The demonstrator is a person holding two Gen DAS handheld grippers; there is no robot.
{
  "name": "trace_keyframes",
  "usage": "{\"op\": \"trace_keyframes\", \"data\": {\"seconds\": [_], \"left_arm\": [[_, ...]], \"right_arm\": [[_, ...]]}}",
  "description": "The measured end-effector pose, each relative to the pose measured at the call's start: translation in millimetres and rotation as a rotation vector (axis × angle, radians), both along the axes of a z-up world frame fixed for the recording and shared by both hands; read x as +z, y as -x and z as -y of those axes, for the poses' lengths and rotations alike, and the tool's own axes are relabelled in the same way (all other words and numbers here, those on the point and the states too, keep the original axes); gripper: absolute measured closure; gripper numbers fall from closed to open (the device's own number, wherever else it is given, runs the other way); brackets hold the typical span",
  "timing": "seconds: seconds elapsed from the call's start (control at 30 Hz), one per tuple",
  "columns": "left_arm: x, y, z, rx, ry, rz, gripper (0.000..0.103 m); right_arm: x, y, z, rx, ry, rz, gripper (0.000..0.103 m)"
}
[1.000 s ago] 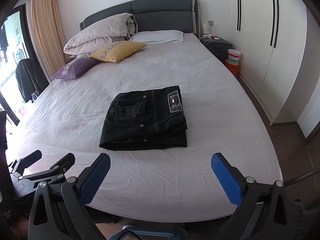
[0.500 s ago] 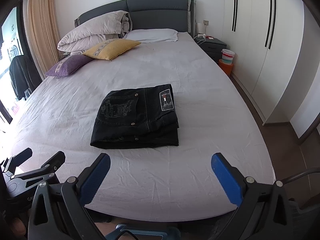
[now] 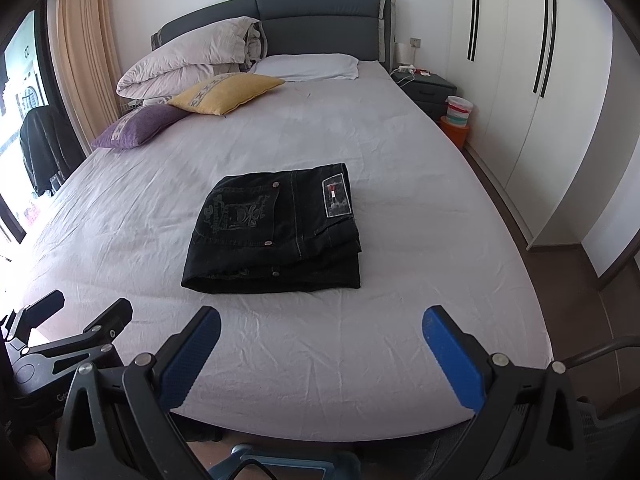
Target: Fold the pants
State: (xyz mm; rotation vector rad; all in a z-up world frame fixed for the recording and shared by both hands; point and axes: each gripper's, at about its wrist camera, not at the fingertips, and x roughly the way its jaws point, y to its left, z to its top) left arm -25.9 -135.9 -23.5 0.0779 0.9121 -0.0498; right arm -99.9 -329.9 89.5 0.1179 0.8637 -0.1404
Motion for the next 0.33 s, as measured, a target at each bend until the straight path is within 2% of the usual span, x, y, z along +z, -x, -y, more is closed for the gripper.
{"op": "trace_keyframes", "data": {"seconds": [0.33], "left_arm": [[-0.4,0.5,0.3,-0.002,-0.007,0.013,0.000]], "right_arm": [[-1.7,-5.3,1.4,0.009,-0.004,-0.017,0.000]]}}
